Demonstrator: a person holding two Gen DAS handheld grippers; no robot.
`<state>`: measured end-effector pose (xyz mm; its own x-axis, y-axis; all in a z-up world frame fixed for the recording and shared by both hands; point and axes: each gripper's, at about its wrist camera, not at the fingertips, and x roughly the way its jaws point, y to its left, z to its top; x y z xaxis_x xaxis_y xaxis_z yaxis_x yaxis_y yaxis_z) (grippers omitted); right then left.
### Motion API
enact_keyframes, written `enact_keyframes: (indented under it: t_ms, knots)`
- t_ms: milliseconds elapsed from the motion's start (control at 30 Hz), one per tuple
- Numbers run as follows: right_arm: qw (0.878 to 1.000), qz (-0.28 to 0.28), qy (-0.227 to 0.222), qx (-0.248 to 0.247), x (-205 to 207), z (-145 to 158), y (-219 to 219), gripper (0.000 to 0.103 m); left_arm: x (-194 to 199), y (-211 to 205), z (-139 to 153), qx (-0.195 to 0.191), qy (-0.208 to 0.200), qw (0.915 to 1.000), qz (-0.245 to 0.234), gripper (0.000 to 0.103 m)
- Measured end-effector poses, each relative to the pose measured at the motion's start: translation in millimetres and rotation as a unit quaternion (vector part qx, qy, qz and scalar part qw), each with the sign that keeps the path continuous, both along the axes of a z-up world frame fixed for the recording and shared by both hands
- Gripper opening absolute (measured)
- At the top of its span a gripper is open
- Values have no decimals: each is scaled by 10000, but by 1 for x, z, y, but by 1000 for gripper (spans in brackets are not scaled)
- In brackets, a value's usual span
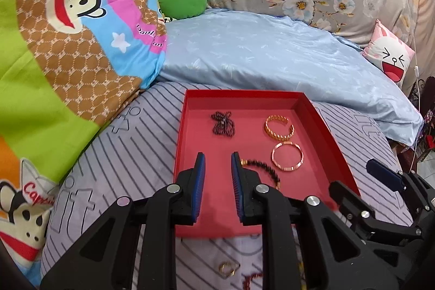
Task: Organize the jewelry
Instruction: 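Withdraw both tools from the tray back to the jewelry pile, then grasp the yellow bead bracelet with the left tool while the right tool grasps the dark red bead bracelet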
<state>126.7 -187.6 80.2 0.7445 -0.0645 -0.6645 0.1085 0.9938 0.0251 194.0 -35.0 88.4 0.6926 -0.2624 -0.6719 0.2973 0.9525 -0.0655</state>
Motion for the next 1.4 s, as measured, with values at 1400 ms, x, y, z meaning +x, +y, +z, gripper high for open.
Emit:
enact_keyframes:
  t_ms: [1400]
  knots:
    - [9970, -26, 725, 275, -134, -58, 25, 67, -128, 30, -96, 325, 996, 9945, -96, 11]
